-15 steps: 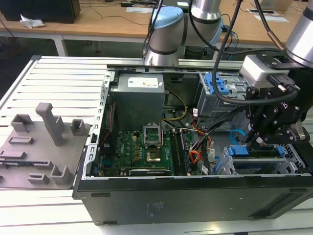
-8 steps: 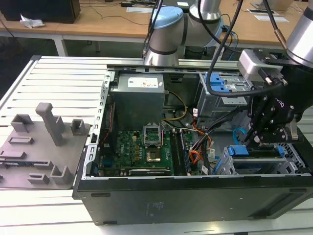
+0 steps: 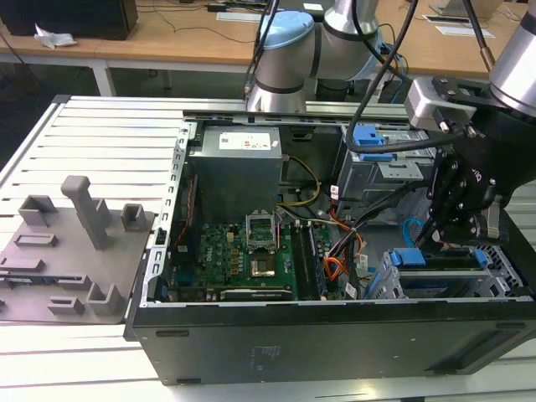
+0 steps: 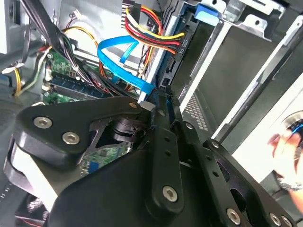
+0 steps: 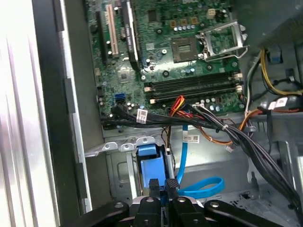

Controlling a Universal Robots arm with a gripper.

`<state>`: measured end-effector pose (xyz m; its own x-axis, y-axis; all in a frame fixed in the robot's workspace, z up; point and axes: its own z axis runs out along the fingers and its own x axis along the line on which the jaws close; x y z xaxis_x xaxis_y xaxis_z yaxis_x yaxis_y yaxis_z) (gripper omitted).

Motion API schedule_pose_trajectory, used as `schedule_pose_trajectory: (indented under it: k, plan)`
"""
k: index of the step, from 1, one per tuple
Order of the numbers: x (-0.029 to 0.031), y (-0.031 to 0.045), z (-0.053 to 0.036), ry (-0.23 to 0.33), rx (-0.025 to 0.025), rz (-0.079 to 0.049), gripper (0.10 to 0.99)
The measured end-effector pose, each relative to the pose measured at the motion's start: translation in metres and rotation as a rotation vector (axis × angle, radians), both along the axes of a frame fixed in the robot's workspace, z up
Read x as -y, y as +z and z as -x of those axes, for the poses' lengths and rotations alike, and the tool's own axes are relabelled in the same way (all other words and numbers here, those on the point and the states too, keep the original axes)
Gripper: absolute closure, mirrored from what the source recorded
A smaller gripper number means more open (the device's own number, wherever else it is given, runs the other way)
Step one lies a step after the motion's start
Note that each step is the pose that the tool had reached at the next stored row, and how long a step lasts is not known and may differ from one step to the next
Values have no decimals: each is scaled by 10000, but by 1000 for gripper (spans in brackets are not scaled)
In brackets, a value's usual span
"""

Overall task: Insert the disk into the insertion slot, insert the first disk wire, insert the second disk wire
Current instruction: 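Insert the second disk wire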

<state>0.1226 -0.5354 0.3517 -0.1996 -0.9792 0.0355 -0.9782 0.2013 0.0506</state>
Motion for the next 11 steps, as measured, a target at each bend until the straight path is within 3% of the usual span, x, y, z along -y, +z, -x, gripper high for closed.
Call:
schedule_pose_trajectory:
  k: [2, 11]
  plan:
    - [0, -1, 0, -532, 0, 2, 925]
    - [-5, -8, -10, -569, 0, 1, 925]
